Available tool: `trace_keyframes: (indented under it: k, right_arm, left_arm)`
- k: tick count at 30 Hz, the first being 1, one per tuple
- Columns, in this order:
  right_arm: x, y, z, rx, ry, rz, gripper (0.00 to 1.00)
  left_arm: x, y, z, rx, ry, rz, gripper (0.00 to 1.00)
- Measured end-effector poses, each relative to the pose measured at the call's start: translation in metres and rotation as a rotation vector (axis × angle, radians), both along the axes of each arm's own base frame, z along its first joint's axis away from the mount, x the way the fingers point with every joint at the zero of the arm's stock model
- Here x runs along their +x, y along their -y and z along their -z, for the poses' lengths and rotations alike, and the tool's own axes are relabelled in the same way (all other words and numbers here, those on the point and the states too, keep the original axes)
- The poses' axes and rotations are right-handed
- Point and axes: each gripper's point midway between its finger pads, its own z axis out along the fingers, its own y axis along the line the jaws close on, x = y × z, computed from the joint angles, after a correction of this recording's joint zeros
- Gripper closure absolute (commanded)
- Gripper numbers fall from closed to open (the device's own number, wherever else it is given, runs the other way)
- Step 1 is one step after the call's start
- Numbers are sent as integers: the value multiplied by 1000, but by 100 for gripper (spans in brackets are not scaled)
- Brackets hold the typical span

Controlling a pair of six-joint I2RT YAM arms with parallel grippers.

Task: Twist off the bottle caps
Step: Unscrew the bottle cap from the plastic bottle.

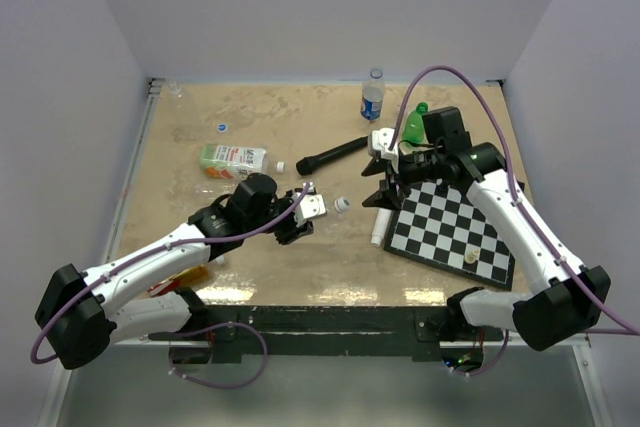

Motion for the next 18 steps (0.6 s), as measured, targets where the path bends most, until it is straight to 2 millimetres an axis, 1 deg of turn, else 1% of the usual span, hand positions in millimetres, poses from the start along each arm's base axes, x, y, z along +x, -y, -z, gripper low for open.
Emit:
trace_keyframes:
  k: [4,11,18]
  right_arm:
    - [2,3,3,16,-38,35,28]
    - [8,3,-1,55,-80,77,28]
    - [5,0,-5,81,-104,61,28]
  left_arm:
    - [0,0,0,0,0,-1,97]
    - [0,0,0,0,0,-1,97]
    - [0,0,0,0,0,-1,97]
